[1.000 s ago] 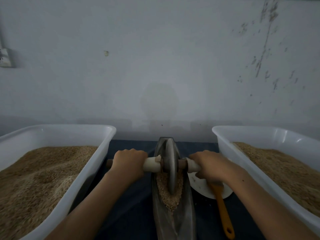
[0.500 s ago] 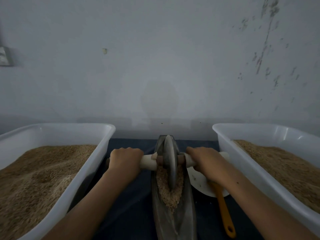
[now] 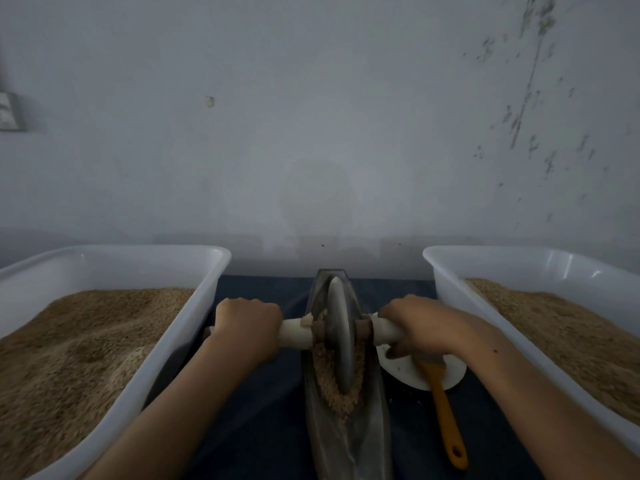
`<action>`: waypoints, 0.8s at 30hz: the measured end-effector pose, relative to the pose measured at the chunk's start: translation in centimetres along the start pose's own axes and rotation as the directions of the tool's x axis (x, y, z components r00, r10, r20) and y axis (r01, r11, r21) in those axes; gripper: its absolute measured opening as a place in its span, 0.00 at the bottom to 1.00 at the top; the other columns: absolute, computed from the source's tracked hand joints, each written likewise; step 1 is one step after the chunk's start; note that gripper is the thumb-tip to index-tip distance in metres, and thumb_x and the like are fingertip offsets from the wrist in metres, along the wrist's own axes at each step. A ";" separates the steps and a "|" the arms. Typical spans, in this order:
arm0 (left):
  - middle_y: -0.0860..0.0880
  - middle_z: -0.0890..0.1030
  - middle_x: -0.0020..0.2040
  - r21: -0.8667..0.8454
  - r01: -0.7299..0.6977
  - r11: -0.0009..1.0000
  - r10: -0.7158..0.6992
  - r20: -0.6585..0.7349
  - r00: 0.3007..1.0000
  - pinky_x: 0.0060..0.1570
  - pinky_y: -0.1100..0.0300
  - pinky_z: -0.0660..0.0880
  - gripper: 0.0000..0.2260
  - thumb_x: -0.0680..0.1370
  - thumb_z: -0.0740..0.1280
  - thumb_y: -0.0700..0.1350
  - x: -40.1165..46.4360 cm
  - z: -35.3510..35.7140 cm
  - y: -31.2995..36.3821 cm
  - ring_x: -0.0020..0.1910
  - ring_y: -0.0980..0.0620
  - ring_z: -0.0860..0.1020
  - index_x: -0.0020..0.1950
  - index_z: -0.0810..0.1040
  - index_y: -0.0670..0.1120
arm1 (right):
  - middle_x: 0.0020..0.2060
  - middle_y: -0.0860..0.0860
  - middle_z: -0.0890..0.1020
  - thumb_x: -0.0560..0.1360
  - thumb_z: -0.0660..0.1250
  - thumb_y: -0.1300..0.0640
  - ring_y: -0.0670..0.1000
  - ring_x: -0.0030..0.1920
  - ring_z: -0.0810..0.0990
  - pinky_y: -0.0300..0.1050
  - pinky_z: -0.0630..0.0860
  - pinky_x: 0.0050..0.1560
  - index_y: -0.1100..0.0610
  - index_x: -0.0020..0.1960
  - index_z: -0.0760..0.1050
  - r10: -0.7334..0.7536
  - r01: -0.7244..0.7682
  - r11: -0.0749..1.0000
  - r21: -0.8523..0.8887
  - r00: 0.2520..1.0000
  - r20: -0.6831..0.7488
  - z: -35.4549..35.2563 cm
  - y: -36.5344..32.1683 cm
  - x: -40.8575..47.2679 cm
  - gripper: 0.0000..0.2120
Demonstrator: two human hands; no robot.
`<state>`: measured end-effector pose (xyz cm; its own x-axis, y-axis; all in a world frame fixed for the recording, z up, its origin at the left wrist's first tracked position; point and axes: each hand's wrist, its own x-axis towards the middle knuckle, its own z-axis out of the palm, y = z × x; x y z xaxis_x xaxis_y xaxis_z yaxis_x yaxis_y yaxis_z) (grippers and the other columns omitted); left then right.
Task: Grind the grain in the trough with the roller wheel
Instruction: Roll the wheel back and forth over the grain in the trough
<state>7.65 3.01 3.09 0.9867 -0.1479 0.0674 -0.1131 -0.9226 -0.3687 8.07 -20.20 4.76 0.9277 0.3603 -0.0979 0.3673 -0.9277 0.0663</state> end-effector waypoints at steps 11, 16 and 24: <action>0.54 0.73 0.57 -0.378 -0.228 0.897 0.116 -0.295 0.948 0.49 0.54 0.74 0.16 0.74 0.68 0.50 0.7 1.0 -0.6 0.53 0.51 0.76 0.58 0.67 0.51 | 0.52 0.51 0.78 0.77 0.62 0.47 0.54 0.50 0.78 0.44 0.65 0.42 0.52 0.56 0.68 0.003 -0.066 0.984 -0.167 0.937 -0.350 1.5 -0.3 0.6 0.12; 0.51 0.78 0.55 -0.297 -0.101 0.949 0.057 -0.152 0.987 0.51 0.55 0.72 0.14 0.75 0.67 0.52 0.8 0.5 -0.2 0.54 0.50 0.77 0.59 0.72 0.52 | 0.51 0.51 0.78 0.77 0.63 0.48 0.53 0.50 0.78 0.44 0.65 0.41 0.51 0.52 0.68 0.016 -0.054 0.992 -0.114 0.951 -0.310 1.6 -0.1 0.6 0.09; 0.49 0.78 0.53 -0.172 -0.025 0.985 0.029 0.018 0.999 0.46 0.58 0.69 0.18 0.74 0.68 0.52 0.4 -0.3 0.7 0.52 0.49 0.77 0.60 0.73 0.47 | 0.47 0.51 0.81 0.72 0.69 0.54 0.50 0.44 0.79 0.42 0.71 0.38 0.53 0.54 0.77 0.044 -0.044 0.999 0.009 0.998 0.037 0.5 0.4 0.6 0.11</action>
<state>7.98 2.19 3.16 0.9850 -0.1677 0.0399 -0.1562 -0.9662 -0.2049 8.74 -20.40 4.19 0.9398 0.3157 -0.1313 0.3255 -0.9435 0.0617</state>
